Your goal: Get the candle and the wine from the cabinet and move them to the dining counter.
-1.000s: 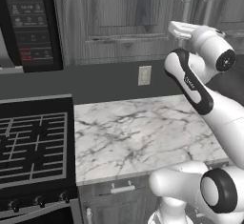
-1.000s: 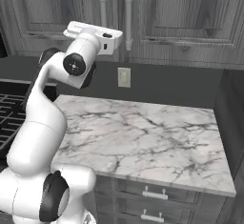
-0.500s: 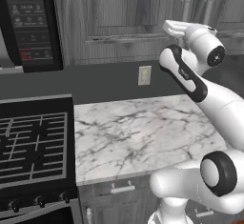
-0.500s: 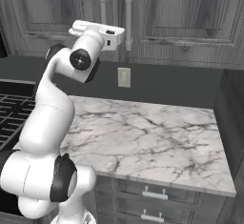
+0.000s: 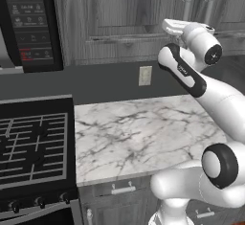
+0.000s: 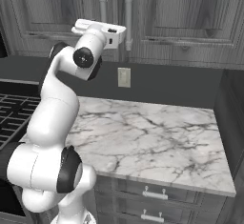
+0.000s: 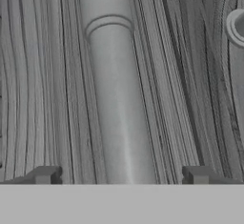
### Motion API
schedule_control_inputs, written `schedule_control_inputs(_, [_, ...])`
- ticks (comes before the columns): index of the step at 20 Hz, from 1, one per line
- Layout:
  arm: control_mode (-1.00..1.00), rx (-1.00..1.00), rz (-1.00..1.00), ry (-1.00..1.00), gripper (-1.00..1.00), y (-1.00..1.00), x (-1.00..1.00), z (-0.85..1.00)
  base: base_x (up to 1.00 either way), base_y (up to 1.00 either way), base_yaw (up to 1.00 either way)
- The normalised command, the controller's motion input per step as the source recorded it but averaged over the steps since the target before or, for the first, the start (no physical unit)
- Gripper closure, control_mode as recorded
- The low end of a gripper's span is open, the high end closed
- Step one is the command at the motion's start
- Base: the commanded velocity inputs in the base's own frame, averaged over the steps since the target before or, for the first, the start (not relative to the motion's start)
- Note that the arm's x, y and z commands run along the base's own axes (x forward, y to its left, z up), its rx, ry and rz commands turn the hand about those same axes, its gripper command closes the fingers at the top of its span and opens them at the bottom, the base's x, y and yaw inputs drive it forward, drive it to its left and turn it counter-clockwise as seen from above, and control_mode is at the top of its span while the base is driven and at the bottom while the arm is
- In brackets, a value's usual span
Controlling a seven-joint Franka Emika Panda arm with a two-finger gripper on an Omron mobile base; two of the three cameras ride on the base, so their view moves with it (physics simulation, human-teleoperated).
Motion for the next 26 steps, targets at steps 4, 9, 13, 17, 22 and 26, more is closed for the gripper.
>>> schedule_control_inputs(4, [-1.00, 0.00, 0.00, 0.02, 1.00, 0.00, 0.33, 0.00, 0.00, 0.00, 0.00])
schedule_control_inputs(9, [-1.00, 0.00, 0.01, 0.02, 1.00, 0.00, 0.22, -0.03, 0.00, 0.00, 0.00])
schedule_control_inputs(13, [-1.00, 0.00, 0.06, 0.00, 1.00, 0.03, -0.07, -0.01, 0.00, 0.00, 0.00])
schedule_control_inputs(17, [-1.00, 0.00, 0.03, 0.00, 1.00, 0.10, -0.28, 0.00, 0.00, 0.00, 0.00])
schedule_control_inputs(22, [-1.00, 0.00, 0.00, 0.00, 1.00, 0.11, -0.56, 0.00, 0.00, 0.00, 0.00])
schedule_control_inputs(26, [-1.00, 0.00, 0.00, 0.00, 1.00, 0.23, -0.80, 0.00, 0.00, 0.00, 0.00])
